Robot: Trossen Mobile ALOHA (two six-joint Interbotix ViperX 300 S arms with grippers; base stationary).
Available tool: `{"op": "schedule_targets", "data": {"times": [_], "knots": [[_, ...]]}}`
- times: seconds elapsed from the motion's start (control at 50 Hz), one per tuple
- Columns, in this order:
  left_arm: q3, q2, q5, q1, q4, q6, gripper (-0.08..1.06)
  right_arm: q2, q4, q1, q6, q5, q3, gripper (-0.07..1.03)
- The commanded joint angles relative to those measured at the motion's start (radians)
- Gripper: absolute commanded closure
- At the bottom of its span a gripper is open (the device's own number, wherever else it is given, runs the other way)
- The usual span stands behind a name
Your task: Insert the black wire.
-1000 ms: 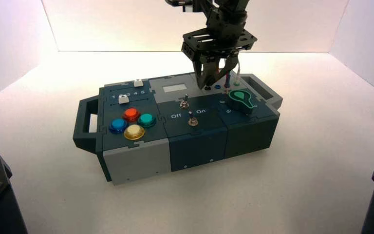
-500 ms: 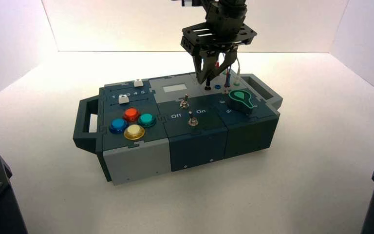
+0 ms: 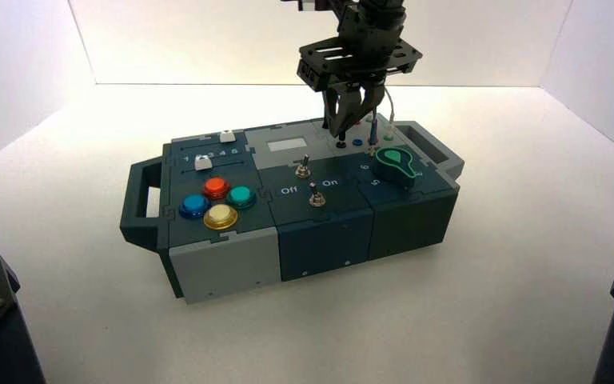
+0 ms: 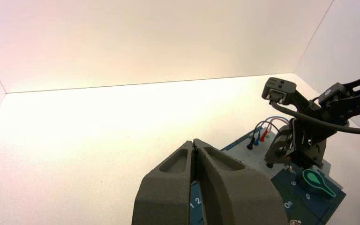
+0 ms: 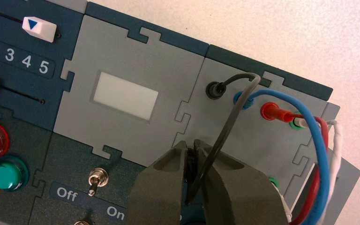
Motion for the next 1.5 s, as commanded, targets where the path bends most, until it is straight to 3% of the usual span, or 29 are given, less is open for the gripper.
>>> {"op": "schedule_targets", "data": {"times": [0.02,1.04,1.44,1.5], "knots": [[-0.021,0.005,-0.006,-0.003,0.0,0.002,1.01,-0.038,-0.003,-0.002,0.006,-0.002,-0.012,0.99],[-0.02,0.003,-0.006,-0.003,0.0,0.002,1.01,0.054,0.003,0.041,0.005,-0.003,0.02,0.99],[-0.018,0.003,-0.006,-0.003,0.006,0.003,1.01,0.034,0.002,0.04,-0.008,0.0,0.021,0.98],[-0.018,0.003,-0.006,-0.003,0.008,0.003,1.01,0.025,0.002,0.04,-0.008,0.002,0.02,0.94]]}}
